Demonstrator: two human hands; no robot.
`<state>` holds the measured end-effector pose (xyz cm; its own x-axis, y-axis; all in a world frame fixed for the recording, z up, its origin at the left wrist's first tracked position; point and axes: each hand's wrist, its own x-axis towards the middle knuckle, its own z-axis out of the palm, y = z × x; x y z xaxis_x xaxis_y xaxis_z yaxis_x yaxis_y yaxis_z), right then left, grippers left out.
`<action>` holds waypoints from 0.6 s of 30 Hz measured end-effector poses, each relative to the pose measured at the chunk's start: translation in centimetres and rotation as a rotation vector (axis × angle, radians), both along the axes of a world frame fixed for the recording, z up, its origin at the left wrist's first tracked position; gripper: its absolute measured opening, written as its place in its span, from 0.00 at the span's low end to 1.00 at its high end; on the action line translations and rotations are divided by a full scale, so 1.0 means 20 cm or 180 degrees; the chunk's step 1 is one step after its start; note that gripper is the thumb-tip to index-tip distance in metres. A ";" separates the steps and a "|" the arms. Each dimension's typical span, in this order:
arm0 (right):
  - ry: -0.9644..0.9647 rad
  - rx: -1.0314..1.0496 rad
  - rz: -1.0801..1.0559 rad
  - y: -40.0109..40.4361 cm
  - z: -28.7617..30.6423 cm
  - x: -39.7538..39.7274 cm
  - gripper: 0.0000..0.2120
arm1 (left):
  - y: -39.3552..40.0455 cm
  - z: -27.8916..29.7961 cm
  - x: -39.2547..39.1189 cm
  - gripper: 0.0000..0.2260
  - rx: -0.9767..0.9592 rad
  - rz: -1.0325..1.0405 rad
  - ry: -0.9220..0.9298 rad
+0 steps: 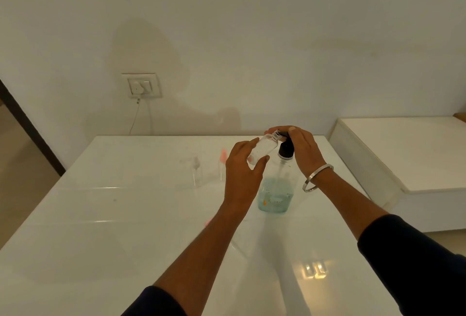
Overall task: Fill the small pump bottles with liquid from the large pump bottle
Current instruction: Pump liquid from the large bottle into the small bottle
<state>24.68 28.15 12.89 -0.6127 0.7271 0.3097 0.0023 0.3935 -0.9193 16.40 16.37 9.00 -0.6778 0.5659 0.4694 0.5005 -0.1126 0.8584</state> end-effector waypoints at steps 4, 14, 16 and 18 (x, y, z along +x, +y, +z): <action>-0.0031 0.0054 0.0017 -0.01 -0.01 0.01 0.18 | -0.01 -0.01 0.01 0.18 -0.0009 0.0008 -0.0017; -0.0110 0.0018 0.0017 -0.01 0.06 0.02 0.17 | -0.02 0.02 0.01 0.18 -0.0009 -0.0004 0.0014; -0.0121 -0.0014 0.0027 -0.01 0.05 0.01 0.17 | -0.02 0.02 0.00 0.18 0.0005 0.0010 0.0047; -0.0140 0.0008 0.0016 -0.01 0.04 0.01 0.18 | -0.02 0.02 0.00 0.17 0.0018 0.0004 0.0049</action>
<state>24.93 27.96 13.77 -0.6295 0.7231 0.2842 0.0406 0.3960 -0.9174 16.40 16.02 9.34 -0.6711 0.5625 0.4829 0.5137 -0.1168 0.8500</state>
